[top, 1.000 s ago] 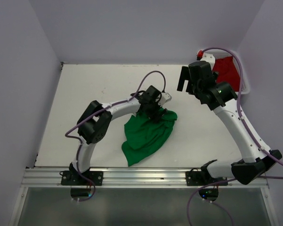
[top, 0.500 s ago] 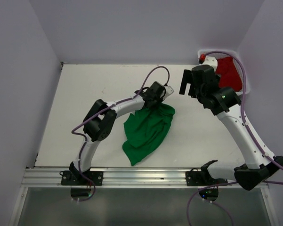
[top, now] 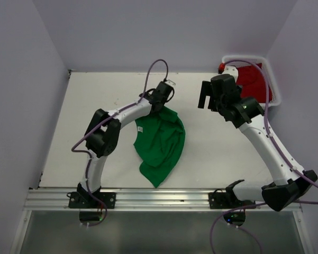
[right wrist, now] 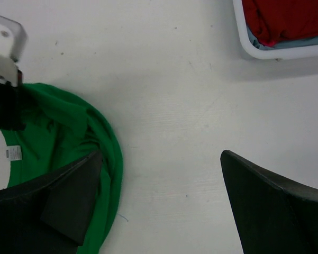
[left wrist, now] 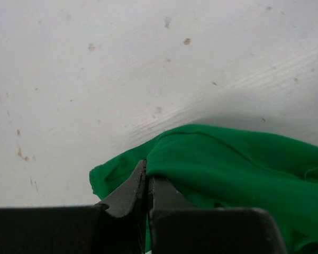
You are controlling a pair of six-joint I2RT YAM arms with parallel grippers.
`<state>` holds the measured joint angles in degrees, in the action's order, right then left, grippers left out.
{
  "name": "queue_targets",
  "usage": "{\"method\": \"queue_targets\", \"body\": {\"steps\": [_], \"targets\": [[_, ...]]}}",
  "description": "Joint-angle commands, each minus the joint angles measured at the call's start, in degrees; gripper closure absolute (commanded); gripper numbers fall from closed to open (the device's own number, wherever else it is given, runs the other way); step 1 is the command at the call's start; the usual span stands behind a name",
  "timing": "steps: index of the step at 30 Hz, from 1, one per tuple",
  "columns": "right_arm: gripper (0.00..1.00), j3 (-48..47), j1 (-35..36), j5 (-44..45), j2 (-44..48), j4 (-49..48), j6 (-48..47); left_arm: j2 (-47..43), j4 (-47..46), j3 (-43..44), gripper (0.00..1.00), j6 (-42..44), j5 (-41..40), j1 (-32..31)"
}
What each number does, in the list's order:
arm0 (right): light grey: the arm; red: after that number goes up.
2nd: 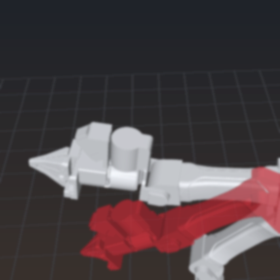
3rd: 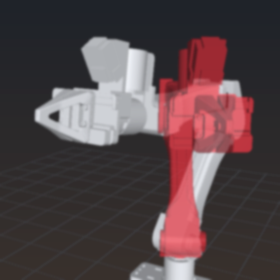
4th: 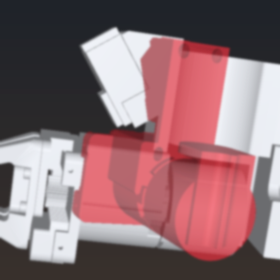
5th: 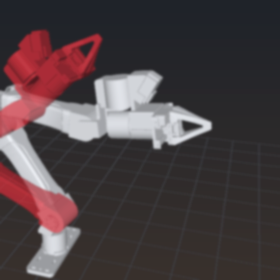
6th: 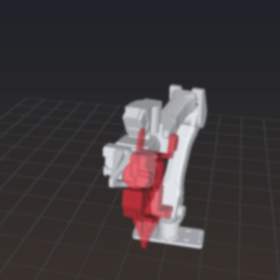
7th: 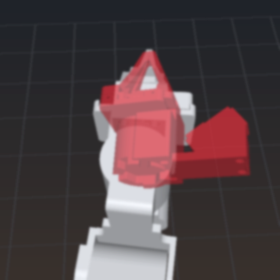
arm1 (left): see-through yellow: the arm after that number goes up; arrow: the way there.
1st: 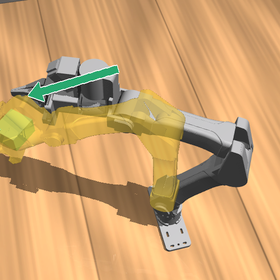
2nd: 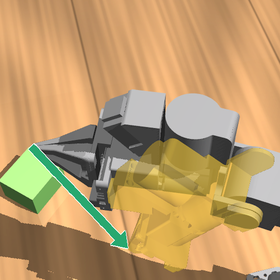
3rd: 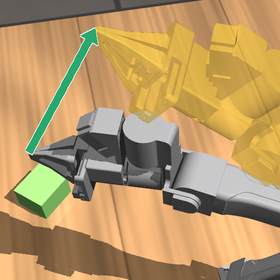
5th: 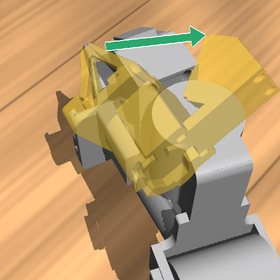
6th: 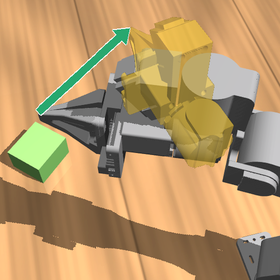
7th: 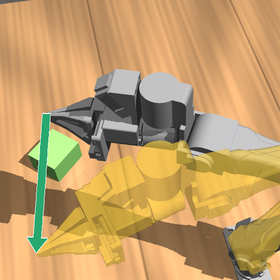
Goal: Fold and stack the t-shirts
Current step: Flatten out the tshirt
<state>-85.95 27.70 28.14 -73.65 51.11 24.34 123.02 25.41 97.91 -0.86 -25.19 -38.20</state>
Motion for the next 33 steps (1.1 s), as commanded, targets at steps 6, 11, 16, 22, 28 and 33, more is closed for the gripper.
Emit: {"method": "queue_targets", "body": {"steps": [6,11,16,22,28,33], "targets": [[0.01,2.2,0.2,-4.3,-2.8,-3.7,-1.7,-16.7,10.0,-10.9,1.0,-24.4,2.6,8.1],[0.01,2.3,0.2,-6.3,-3.6,-4.1,-2.2,-29.8,10.3,-22.8,1.0,-33.5,7.2,8.1],[0.01,2.7,0.1,-7.8,-4.2,-4.5,-2.3,-38.2,9.8,-30.1,1.0,-39.6,14.2,8.1],[0.01,3.2,0.2,-8.5,-4.6,-4.5,-2.6,-41.9,9.2,-26.4,1.0,-44.5,16.0,9.5],[0.01,3.0,0.1,-8.0,-4.7,-3.3,-3.5,-45.6,-0.1,-23.0,1.0,-50.5,29.9,9.9],[0.01,2.5,0.1,-7.8,-5.0,-2.9,-3.6,-46.6,-3.2,-20.1,1.0,-53.7,27.2,9.2]]}}
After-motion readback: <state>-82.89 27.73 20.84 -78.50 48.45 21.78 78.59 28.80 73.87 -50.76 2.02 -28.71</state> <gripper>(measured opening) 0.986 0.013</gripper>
